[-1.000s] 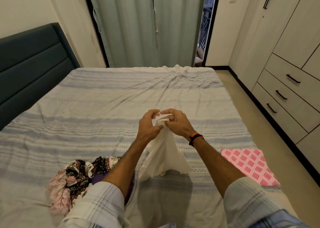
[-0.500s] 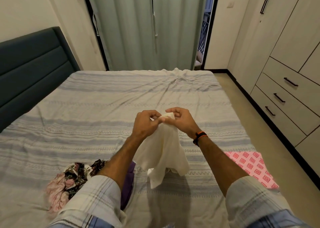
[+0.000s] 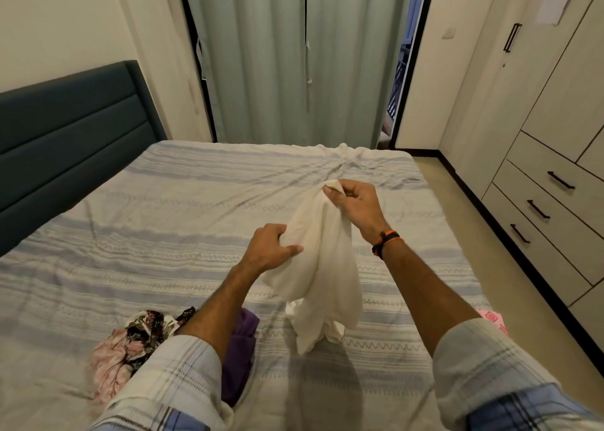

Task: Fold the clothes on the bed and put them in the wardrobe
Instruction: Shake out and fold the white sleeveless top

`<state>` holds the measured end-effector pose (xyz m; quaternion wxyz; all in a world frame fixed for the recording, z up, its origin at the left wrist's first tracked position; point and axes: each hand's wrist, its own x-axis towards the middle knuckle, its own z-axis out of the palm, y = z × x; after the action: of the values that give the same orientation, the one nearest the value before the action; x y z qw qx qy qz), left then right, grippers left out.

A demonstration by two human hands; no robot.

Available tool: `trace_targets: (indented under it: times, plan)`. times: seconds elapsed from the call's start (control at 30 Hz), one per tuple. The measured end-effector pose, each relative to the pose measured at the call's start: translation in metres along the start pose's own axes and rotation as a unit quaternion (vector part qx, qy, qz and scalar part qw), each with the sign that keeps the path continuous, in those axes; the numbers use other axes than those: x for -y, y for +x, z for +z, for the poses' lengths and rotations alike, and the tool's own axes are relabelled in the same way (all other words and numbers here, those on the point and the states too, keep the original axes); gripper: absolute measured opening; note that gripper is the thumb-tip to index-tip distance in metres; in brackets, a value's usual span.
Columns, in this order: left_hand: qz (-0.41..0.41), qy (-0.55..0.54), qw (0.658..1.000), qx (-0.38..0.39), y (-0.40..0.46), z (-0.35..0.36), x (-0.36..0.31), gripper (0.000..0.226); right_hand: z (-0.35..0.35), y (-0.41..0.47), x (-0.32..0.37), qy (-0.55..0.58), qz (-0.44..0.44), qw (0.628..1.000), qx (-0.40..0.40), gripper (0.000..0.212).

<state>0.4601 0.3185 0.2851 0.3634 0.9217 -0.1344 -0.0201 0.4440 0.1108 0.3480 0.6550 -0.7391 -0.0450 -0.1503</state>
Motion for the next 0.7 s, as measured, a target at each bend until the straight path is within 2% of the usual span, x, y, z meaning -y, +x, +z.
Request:
trace_targets:
  times: [0.17,0.23,0.33,0.4,0.53,0.6,0.7]
  plan:
    - [-0.072,0.03,0.997,0.012,-0.001,-0.016,0.014,0.029,-0.017,0.016,0.019,0.038,-0.025,0.997,-0.058,0.01]
    - [-0.092,0.035,0.995,-0.006,0.001,-0.026,0.017,0.025,-0.026,0.019,0.021,0.045,-0.027,0.995,-0.082,0.011]
    - [-0.107,0.041,0.991,-0.074,0.003,-0.042,0.013,0.02,-0.037,0.022,0.017,0.035,-0.021,0.991,-0.128,0.01]
    - [-0.105,0.026,0.984,-0.139,0.004,-0.053,0.007,0.027,-0.044,0.023,0.015,0.031,-0.011,0.988,-0.153,0.011]
    - [-0.09,-0.057,0.962,-0.253,0.011,-0.074,-0.005,0.025,-0.054,0.021,0.01,0.002,0.002,0.981,-0.196,0.012]
    - [-0.082,-0.09,0.951,-0.283,0.015,-0.084,-0.011,0.022,-0.058,0.021,0.007,-0.026,0.01,0.978,-0.205,0.008]
    - [-0.054,-0.103,0.942,-0.315,0.017,-0.095,-0.021,0.024,-0.063,0.02,0.005,-0.077,0.026,0.974,-0.212,0.023]
